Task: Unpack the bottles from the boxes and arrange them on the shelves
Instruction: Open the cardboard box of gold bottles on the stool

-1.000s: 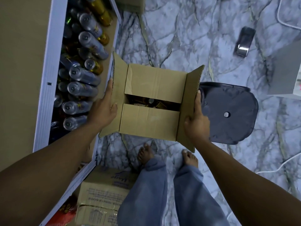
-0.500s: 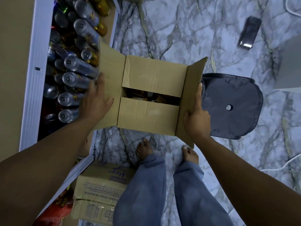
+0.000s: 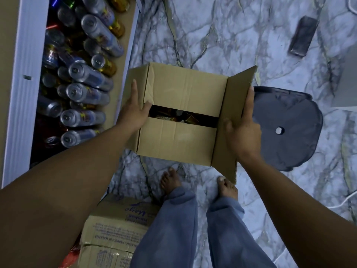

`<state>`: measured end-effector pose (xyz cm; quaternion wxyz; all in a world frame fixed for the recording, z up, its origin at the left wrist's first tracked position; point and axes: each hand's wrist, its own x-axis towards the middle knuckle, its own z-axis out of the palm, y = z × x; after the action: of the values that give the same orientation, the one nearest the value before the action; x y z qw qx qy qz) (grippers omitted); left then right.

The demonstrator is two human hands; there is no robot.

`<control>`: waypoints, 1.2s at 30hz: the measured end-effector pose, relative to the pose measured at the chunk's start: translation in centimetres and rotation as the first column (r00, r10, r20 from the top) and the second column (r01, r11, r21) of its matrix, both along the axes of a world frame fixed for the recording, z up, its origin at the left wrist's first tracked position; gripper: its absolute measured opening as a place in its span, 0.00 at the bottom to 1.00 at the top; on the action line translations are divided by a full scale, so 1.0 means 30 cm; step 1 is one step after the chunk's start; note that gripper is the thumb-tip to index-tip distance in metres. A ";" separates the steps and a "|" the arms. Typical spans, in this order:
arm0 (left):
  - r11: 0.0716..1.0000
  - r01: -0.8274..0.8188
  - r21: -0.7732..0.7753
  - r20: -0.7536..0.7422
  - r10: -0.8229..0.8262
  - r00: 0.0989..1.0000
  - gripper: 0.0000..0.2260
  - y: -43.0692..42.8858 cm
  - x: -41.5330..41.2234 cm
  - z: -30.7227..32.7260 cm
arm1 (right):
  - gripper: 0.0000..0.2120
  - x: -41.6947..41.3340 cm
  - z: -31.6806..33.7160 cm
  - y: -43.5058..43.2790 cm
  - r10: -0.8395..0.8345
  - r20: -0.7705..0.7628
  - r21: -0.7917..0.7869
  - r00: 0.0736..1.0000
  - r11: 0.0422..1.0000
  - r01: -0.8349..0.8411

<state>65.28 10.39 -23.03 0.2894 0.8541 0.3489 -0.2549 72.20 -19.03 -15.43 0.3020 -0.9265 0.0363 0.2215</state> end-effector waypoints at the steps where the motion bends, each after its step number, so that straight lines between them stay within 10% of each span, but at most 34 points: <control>1: 1.000 0.008 -0.009 0.003 -0.008 1.000 0.35 -0.005 0.014 -0.013 | 0.44 0.000 -0.001 -0.012 -0.009 0.003 0.023 1.000 1.000 0.009; 36: 0.993 0.116 0.005 0.239 -0.114 0.964 0.25 0.427 -0.143 -0.186 | 0.42 -0.051 -0.068 0.199 0.032 0.006 0.188 0.999 0.982 -0.033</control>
<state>60.98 23.22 -28.61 0.3180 0.8960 0.2603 -0.1681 70.67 -13.06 -17.47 0.3847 -0.8945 -0.0004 0.2276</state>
